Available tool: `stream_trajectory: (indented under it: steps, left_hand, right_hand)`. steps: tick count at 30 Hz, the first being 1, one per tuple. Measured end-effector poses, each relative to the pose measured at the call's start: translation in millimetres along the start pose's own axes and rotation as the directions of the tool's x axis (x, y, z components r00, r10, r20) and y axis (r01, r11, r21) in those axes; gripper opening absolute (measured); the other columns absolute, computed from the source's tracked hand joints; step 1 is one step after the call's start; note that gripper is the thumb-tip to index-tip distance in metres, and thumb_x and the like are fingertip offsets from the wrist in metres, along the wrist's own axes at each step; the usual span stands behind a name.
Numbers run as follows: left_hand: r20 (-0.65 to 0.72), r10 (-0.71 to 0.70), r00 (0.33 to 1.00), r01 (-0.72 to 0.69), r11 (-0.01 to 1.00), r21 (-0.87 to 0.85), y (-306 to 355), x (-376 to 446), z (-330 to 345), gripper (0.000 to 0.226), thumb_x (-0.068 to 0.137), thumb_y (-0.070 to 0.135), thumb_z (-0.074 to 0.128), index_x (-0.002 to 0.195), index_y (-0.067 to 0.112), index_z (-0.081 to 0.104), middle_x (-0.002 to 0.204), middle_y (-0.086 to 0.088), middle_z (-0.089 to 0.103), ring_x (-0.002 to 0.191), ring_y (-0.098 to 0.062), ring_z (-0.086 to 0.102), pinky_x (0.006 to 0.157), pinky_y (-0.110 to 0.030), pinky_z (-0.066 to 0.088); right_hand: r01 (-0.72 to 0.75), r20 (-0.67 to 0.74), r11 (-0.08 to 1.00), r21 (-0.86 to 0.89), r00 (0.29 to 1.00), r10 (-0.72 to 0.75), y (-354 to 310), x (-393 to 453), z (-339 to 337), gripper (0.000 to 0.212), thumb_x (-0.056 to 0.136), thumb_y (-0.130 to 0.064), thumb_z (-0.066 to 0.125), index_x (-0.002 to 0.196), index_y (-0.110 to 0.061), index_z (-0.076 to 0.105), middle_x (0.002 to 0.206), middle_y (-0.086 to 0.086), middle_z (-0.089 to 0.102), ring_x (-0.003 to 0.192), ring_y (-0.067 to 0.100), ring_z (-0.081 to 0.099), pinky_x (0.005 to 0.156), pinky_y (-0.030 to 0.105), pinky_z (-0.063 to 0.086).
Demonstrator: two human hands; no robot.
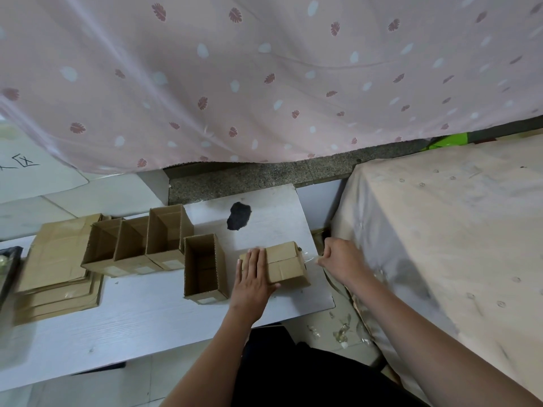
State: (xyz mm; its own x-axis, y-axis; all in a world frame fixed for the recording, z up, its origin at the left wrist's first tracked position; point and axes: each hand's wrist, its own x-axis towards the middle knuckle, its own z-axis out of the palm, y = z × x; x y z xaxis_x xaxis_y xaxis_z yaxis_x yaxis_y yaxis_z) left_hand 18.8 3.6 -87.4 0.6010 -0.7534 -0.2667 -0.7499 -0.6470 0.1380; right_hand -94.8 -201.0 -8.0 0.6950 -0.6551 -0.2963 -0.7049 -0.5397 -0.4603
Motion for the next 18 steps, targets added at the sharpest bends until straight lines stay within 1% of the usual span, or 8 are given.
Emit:
stream_trajectory:
  steps: [2, 4, 6, 8, 11, 13, 15, 18]
  left_hand:
    - [0.009, -0.012, 1.000, 0.012, 1.000, -0.016, 1, -2, -1, 0.091, 0.101, 0.061, 0.028, 0.154, 0.010, -0.024, 0.166, -0.009, -0.018, 0.153, -0.025, -0.020, 0.125, -0.046, -0.009]
    - [-0.001, -0.035, 0.999, 0.035, 0.999, -0.038, 5, -4, -4, 0.093, 0.100, 0.060, 0.036, 0.156, 0.010, -0.018, 0.167, -0.009, -0.010, 0.154, -0.026, -0.013, 0.125, -0.048, -0.005]
    - [-0.008, -0.049, 0.999, 0.048, 0.995, -0.089, 9, -1, -12, 0.098, 0.095, 0.056, 0.053, 0.158, 0.014, -0.009, 0.164, -0.010, 0.006, 0.153, -0.028, 0.001, 0.124, -0.052, -0.002]
    - [-0.008, -0.044, 0.999, 0.042, 0.991, -0.129, 14, 4, -25, 0.106, 0.085, 0.051, 0.065, 0.158, 0.023, -0.005, 0.155, -0.009, 0.020, 0.148, -0.030, 0.015, 0.123, -0.056, -0.002]
    - [-0.020, -0.006, 1.000, 0.002, 0.982, -0.191, 26, 15, -44, 0.110, 0.075, 0.052, 0.073, 0.158, 0.032, 0.003, 0.150, -0.006, 0.030, 0.143, -0.030, 0.029, 0.120, -0.059, 0.000]
    - [-0.058, 0.009, 0.998, -0.026, 0.957, -0.291, 36, 22, -52, 0.110, 0.072, 0.049, 0.075, 0.158, 0.032, 0.009, 0.151, -0.004, 0.035, 0.142, -0.024, 0.034, 0.120, -0.058, 0.006]
    - [-0.094, 0.007, 0.996, -0.040, 0.935, -0.353, 44, 27, -55, 0.106, 0.072, 0.048, 0.075, 0.157, 0.029, 0.015, 0.148, -0.002, 0.041, 0.137, -0.021, 0.041, 0.119, -0.052, 0.018]
    - [-0.065, -0.005, 0.998, -0.021, 0.922, -0.386, 46, 29, -54, 0.096, 0.070, 0.043, 0.077, 0.150, 0.020, 0.028, 0.143, -0.001, 0.041, 0.126, -0.024, 0.049, 0.109, -0.042, 0.031]
  right_hand:
    - [0.034, -0.001, 0.999, 0.009, 0.999, -0.034, -4, 1, 1, 0.035, 0.079, -0.010, 0.073, 0.062, -0.018, 0.043, 0.072, 0.002, 0.056, 0.075, 0.025, 0.056, 0.059, 0.031, 0.038]
    - [0.071, -0.001, 0.996, 0.050, 0.997, -0.071, -6, 1, 2, 0.033, 0.075, -0.002, 0.069, 0.061, -0.016, 0.043, 0.073, 0.004, 0.053, 0.073, 0.025, 0.055, 0.058, 0.031, 0.034]
    - [0.083, 0.010, 0.985, 0.153, 0.996, -0.085, -7, 1, 2, 0.029, 0.074, -0.001, 0.071, 0.066, -0.014, 0.047, 0.070, 0.003, 0.055, 0.067, 0.020, 0.053, 0.055, 0.026, 0.036]
    - [0.106, 0.038, 0.957, 0.271, 0.992, -0.121, -11, 2, 1, 0.028, 0.076, -0.008, 0.076, 0.078, -0.017, 0.049, 0.070, 0.001, 0.059, 0.061, 0.012, 0.051, 0.054, 0.019, 0.039]
    - [0.186, 0.065, 0.927, 0.326, 0.974, -0.218, -19, 7, 3, 0.016, 0.083, -0.021, 0.077, 0.087, -0.032, 0.066, 0.079, -0.010, 0.062, 0.068, 0.002, 0.055, 0.066, 0.016, 0.044]
    - [0.198, 0.092, 0.930, 0.309, 0.967, -0.237, -23, 11, 4, 0.010, 0.087, -0.025, 0.074, 0.083, -0.035, 0.073, 0.087, -0.013, 0.066, 0.081, 0.004, 0.062, 0.078, 0.024, 0.050]
    - [0.176, 0.116, 0.936, 0.306, 0.969, -0.220, -25, 11, 5, 0.015, 0.086, -0.027, 0.074, 0.076, -0.038, 0.071, 0.088, -0.015, 0.069, 0.087, 0.005, 0.066, 0.086, 0.030, 0.054]
    - [0.145, 0.171, 0.946, 0.289, 0.965, -0.200, -27, 8, 4, 0.015, 0.082, -0.029, 0.075, 0.077, -0.041, 0.068, 0.099, -0.019, 0.067, 0.091, 0.002, 0.066, 0.089, 0.030, 0.055]
